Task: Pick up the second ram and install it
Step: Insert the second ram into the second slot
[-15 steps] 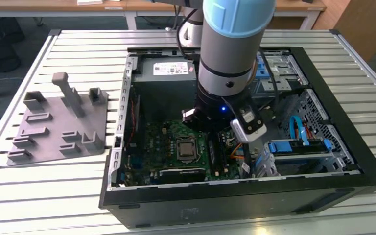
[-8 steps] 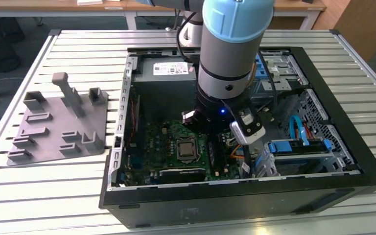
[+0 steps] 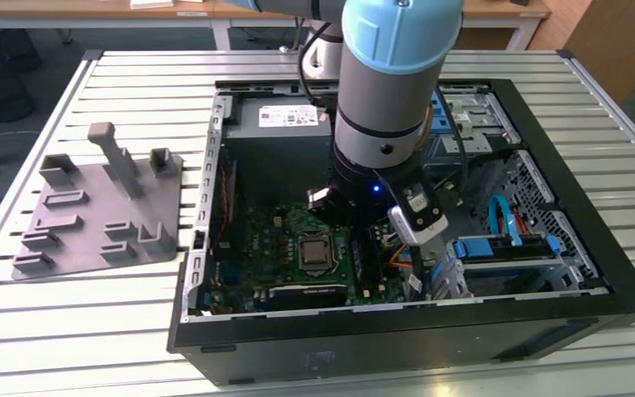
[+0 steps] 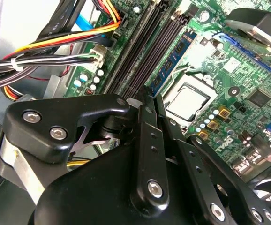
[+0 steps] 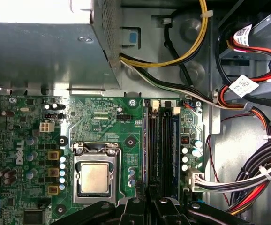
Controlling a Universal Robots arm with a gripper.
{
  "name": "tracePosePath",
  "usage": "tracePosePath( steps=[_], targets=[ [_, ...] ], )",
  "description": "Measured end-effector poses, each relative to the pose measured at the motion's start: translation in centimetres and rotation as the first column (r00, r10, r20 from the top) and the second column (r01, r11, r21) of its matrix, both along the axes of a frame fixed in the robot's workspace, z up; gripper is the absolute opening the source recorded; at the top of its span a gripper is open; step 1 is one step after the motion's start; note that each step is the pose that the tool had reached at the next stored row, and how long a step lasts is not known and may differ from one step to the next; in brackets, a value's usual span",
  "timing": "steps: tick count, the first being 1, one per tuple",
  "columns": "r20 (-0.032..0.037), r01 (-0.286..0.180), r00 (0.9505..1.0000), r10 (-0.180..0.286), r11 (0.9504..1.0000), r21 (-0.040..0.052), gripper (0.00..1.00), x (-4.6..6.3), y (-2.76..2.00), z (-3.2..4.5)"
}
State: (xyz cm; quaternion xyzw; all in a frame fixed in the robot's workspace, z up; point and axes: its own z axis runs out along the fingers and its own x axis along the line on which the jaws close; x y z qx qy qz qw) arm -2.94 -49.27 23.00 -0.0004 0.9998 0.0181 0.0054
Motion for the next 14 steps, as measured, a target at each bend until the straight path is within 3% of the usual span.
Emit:
tracePosePath(
  steps=[6, 14],
  targets=[
    [-0.0009, 0.002, 1.0000, -0.002, 1.0000, -0.0001, 0.14, 0.3, 0.01, -1.02],
    [-0.0009, 0.015, 0.9999, -0.015, 0.9999, -0.0002, 0.14, 0.5, -0.02, -1.54]
  ],
)
